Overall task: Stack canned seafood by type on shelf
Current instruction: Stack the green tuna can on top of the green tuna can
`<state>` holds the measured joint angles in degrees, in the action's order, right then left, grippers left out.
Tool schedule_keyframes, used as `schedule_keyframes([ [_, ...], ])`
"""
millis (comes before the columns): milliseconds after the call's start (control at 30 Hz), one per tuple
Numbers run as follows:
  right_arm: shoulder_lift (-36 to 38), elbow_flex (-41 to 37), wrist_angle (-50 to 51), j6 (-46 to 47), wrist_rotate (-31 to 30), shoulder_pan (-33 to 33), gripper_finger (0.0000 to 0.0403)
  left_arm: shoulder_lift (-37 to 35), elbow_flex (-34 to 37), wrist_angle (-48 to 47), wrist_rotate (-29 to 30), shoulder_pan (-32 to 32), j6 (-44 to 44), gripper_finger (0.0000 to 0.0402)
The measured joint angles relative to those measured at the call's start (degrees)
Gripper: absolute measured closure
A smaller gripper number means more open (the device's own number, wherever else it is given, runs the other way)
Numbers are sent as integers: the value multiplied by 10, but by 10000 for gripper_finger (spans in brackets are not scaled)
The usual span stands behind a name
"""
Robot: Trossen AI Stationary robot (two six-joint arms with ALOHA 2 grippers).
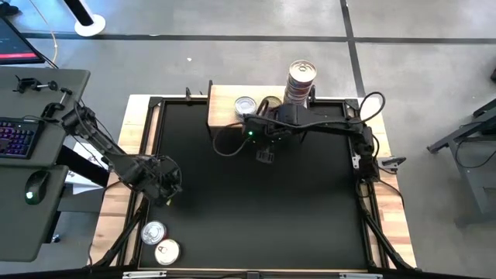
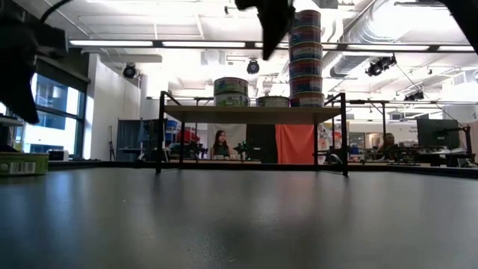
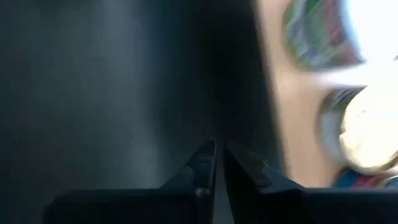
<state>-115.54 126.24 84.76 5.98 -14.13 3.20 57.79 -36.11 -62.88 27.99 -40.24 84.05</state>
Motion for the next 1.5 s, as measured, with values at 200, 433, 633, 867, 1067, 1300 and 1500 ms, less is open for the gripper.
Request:
schedule_keyframes([
  [200,115,-245,-151,110,34,-23,399,60,0,2,-23,14,59,402],
  [433,273,-503,-329,328,32,-79,401,105,0,-4,56,34,161,402],
  [633,366,-616,-360,446,-8,-147,402,188,0,-3,76,44,330,402],
  [867,428,-685,-354,480,-24,-194,403,330,-82,-37,69,49,414,402],
  [1067,448,-710,-339,459,-7,-208,403,455,-197,-209,70,61,413,402],
  [1300,456,-710,-334,408,-7,-209,403,423,-227,-225,73,52,128,401],
  [1500,456,-710,-344,396,-49,-208,403,257,-227,-169,-100,174,-298,401],
])
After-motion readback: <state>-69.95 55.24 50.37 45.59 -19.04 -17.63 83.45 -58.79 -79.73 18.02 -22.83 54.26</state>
